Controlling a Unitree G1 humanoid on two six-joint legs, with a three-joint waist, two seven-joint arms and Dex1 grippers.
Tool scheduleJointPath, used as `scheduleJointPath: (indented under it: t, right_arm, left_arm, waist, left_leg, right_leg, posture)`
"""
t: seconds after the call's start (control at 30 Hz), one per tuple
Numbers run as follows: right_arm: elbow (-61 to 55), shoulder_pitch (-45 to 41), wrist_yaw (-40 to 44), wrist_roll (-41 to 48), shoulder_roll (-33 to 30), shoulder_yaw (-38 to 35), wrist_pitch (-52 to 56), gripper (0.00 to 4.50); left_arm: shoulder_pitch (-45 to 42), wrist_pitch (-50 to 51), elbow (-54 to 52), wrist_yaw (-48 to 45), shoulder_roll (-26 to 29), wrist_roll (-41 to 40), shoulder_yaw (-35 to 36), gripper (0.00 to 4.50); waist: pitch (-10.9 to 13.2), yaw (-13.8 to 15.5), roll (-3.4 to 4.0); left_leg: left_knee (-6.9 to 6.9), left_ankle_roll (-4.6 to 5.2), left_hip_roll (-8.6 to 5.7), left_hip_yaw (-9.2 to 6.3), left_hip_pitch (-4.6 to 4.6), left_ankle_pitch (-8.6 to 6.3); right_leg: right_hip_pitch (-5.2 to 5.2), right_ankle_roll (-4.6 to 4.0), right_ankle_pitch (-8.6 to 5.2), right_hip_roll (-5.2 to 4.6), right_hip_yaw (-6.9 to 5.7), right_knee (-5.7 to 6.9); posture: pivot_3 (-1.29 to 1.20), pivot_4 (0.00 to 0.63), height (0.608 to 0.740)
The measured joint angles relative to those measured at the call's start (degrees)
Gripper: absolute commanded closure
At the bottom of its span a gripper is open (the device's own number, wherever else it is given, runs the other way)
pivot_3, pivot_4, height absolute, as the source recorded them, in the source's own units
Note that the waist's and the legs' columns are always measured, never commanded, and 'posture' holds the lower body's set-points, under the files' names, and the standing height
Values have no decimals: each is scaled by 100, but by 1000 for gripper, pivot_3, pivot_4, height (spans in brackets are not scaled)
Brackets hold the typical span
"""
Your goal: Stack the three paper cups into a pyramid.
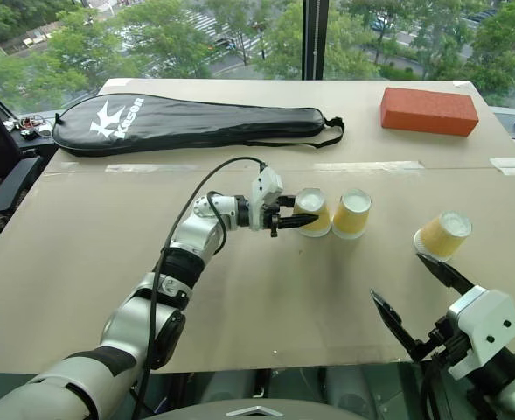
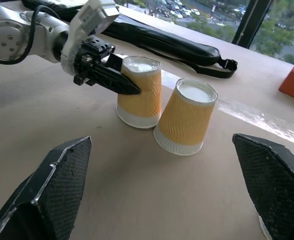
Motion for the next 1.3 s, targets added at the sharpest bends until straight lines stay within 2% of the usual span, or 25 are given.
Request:
scheduleJointPath:
  t: [0.23,0.5,0.57,0.6,0.7,0.73,0.93,1.3]
  right_arm:
    - [782,-710,613,747,-963,-651,306,0]
    - [1311,-1031,1094,960,-1301,-813,415,0]
    - [1376,-1061,1136,948,-1301,-814,415,0]
    - [1394,-1062,1151,937,-1299,-814,415,0]
    - [1401,-1044,1167,913,-1253,-813,412,0]
    - [1399,-1022,1168,906,-1203,-813,410,0]
    - [1396,-967,1174,862,-1097,-807,401,0]
    - [1436,-1075,1036,597,-903,-637,342,0]
  left_arm:
    - [72,105,-142,39,-16,-2,5,2506]
    - [168,139,-285,96,-32,-2,-1,2506]
    - [212,162,-363,102,-21,-2,2,1646]
    - [226,178,-378,100,-23,-6,1,1522]
    - [293,324,-382,56,-14,-8,-20,248]
    - [377,403,-427,30,-17,-51,-17,52]
    - [604,731,-1066,-69,72,-257,-6,52]
    - [1090,1418,-2178,-68,746,-679,273,52]
  waist:
    - [0,4,0]
    - [0,7,1]
    - [-1,5,1]
    - [-1,5,1]
    - [0,0,1]
    - [0,-3,1]
    - [0,-3,2]
    - [0,-6,3]
  left_leg:
    - [1,1,-2,-9,-2,0]
    - [3,0,-4,-9,-1,0]
    - [3,1,-4,-10,-1,0]
    - [3,0,-4,-12,-1,0]
    - [3,1,-4,-11,-1,0]
    - [3,1,-3,-12,-1,0]
    - [3,1,-2,-11,-1,0]
    - [3,0,1,-12,2,0]
  right_leg:
    - [3,-3,2,1,-3,0]
    - [6,-2,2,1,-1,0]
    - [6,-2,2,1,-1,0]
    - [6,-2,2,1,-2,0]
    - [5,-1,2,1,-2,0]
    - [5,-1,2,1,-2,1]
    - [4,-1,2,1,-1,1]
    - [4,-2,2,1,1,2]
  posture:
    - [0,150,740]
    - [0,150,740]
    - [0,150,740]
    - [0,150,740]
    - [0,150,740]
    - [0,150,740]
    - [0,150,740]
    - [0,150,740]
